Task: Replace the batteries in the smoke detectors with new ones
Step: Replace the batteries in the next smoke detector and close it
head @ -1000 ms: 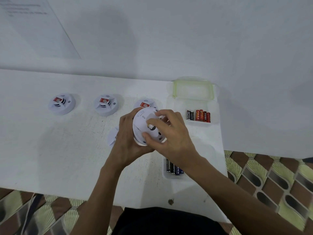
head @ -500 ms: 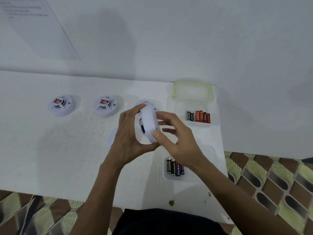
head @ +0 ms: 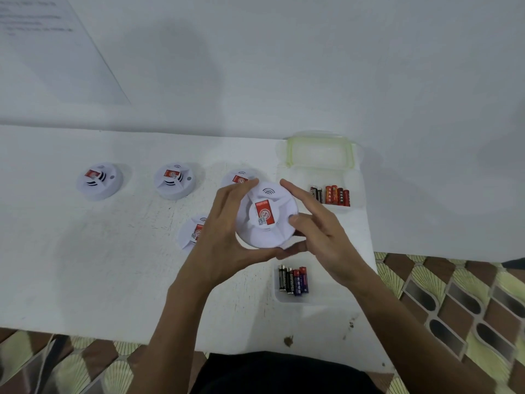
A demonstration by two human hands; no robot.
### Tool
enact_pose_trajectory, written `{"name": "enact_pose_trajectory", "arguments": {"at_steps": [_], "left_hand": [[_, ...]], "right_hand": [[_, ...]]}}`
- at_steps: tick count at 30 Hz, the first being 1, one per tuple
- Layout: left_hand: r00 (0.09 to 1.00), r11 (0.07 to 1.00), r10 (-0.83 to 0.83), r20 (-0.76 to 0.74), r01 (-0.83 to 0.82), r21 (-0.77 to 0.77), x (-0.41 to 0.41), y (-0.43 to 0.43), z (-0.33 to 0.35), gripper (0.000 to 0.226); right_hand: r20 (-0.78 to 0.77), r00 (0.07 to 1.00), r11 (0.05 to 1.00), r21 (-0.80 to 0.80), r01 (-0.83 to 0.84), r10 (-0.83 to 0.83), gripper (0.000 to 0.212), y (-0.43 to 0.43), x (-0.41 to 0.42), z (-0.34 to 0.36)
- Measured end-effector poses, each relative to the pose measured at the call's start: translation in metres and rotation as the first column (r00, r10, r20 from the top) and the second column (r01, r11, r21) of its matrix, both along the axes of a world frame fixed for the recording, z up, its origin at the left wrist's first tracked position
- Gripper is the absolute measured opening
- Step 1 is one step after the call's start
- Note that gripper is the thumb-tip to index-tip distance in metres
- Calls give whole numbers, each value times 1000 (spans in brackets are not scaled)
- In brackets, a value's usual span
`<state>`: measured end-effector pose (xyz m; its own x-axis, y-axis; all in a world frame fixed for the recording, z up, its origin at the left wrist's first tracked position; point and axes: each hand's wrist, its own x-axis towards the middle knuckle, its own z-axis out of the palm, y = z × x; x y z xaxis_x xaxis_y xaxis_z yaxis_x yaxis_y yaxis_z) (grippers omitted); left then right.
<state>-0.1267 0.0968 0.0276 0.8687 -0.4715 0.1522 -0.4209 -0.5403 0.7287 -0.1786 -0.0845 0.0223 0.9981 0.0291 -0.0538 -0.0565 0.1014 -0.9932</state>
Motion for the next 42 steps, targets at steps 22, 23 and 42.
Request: {"name": "enact_pose_trajectory", "arguments": {"at_steps": [22, 23, 42], "left_hand": [[999, 1000, -14, -36, 14, 9, -6, -1, -2, 103], [999, 1000, -14, -35, 15, 11, -6, -1, -2, 103], [999, 1000, -19, -44, 20, 15, -5, -1, -2, 104]], "right_hand": [[-7, 1000, 988, -151, -24, 23, 47, -9, -5, -5], [-6, 1000, 989, -145, -26, 25, 48, -8, -5, -5], [-13, 1000, 987, -157, -19, 17, 49, -9, -4, -8]]}}
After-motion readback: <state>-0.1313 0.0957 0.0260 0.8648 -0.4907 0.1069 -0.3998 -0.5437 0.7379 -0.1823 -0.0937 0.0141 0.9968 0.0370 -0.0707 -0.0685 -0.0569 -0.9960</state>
